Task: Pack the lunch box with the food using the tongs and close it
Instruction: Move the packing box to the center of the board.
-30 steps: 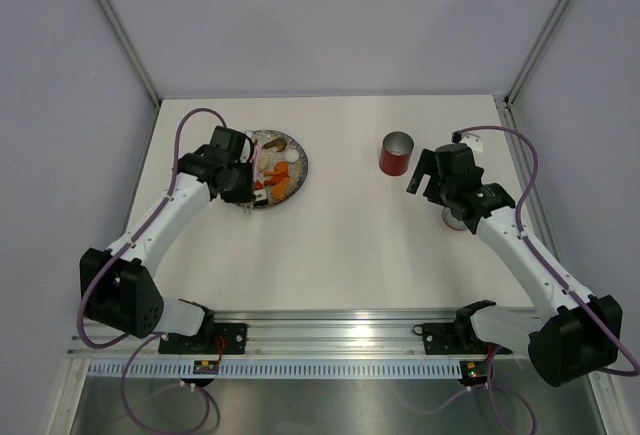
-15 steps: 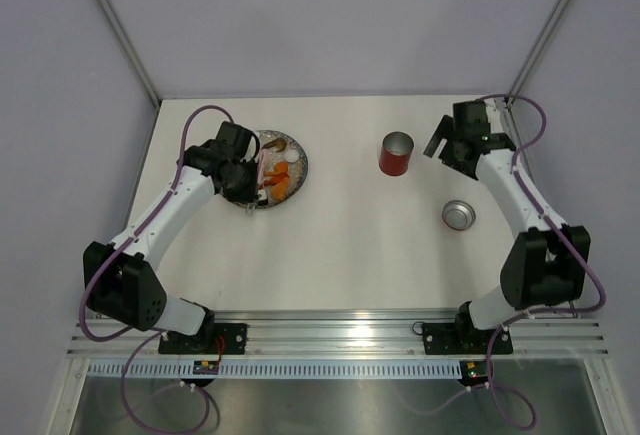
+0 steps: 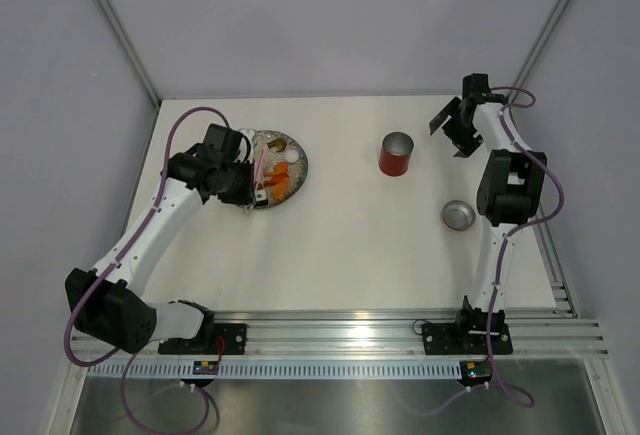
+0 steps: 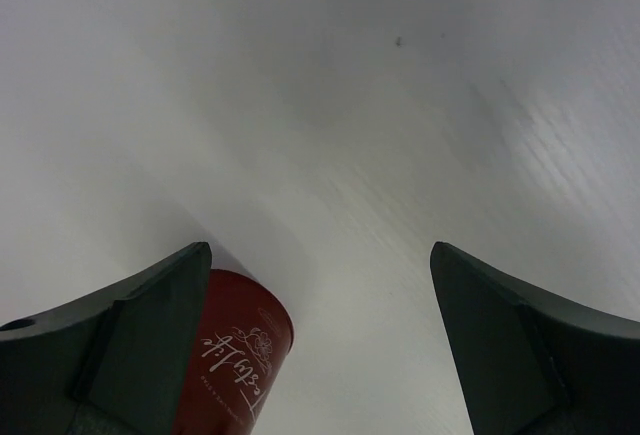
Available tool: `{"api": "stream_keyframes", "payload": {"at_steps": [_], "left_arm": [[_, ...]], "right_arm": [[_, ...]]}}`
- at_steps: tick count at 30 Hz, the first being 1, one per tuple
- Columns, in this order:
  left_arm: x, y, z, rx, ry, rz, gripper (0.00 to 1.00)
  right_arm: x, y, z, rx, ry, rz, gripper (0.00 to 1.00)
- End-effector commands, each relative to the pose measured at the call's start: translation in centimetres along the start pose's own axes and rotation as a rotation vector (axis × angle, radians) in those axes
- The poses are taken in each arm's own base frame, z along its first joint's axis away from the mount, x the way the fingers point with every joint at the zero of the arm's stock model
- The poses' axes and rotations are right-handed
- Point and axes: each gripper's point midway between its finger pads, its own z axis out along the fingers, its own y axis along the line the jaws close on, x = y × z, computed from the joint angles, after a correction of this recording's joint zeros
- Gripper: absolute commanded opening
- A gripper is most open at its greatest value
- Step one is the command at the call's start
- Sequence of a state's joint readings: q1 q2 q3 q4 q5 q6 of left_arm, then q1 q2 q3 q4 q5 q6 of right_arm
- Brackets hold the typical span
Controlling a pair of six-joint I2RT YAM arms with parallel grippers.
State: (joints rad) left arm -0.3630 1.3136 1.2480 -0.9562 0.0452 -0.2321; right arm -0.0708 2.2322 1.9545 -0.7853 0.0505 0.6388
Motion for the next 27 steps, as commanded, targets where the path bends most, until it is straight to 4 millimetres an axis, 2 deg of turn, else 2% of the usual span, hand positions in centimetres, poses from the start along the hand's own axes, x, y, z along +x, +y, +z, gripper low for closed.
{"api": "stream_keyframes", "payload": {"at_steps": [1,3,7,8,9,11,12,13,14,15,17,18,21,24,27], "left_arm": [[0.0,-0.8,-0.8,0.047,-0.030,0.029,0.13],[-0.2,-0.7,-0.8,0.041,-0.034,0.027,0.13],[-1.5,-0.4,-1.3,0.009,-0.068,0.029,0.13],[-1.6,-0.2,-1.3,-0.001,-0.069,0.027,0.13],[-1.8,-0.2,-1.3,-0.003,-0.073,0.030,0.13],[-2.0,0.0,-1.3,-0.016,-0.067,0.027,0.12],[-2.0,0.0,-1.2,-0.020,-0.063,0.025,0.12],[-2.0,0.0,-1.2,-0.022,-0.062,0.024,0.12],[-2.0,0.0,-1.1,-0.022,-0.062,0.023,0.12],[-2.1,0.0,-1.0,-0.022,-0.065,0.021,0.12],[-2.1,-0.1,-0.8,-0.017,-0.068,0.014,0.12],[-2.1,-0.2,-0.7,-0.012,-0.064,0.014,0.12],[-2.1,-0.3,-0.5,-0.004,-0.061,0.011,0.12],[-2.0,-0.3,-0.4,-0.005,-0.055,0.014,0.12],[-1.9,-0.2,-0.5,-0.010,-0.057,0.013,0.12]], "right_arm": [[1.1,3.4,-0.6,-0.101,0.088,0.064,0.99],[2.4,4.6,0.1,-0.115,0.114,0.043,0.99],[5.6,7.0,-0.1,-0.140,0.145,-0.058,0.99],[6.2,7.4,-0.2,-0.148,0.150,-0.069,0.99],[7.6,7.7,-0.3,-0.159,0.174,-0.084,0.99],[8.4,8.3,-0.4,-0.187,0.183,-0.081,1.00],[9.7,8.3,-0.6,-0.199,0.218,-0.071,0.99],[10.0,8.9,-0.6,-0.230,0.217,-0.063,1.00],[10.5,9.6,-1.4,-0.268,0.234,-0.057,0.99],[11.6,9.3,-1.2,-0.264,0.257,-0.043,0.99],[12.8,10.4,-1.9,-0.300,0.275,-0.035,0.99],[13.7,10.2,-1.8,-0.298,0.293,-0.030,0.99],[14.6,11.3,-2.4,-0.354,0.317,0.005,0.99],[14.4,11.8,-3.2,-0.375,0.313,0.007,0.99],[13.6,10.1,-3.7,-0.292,0.258,-0.049,1.00]]}}
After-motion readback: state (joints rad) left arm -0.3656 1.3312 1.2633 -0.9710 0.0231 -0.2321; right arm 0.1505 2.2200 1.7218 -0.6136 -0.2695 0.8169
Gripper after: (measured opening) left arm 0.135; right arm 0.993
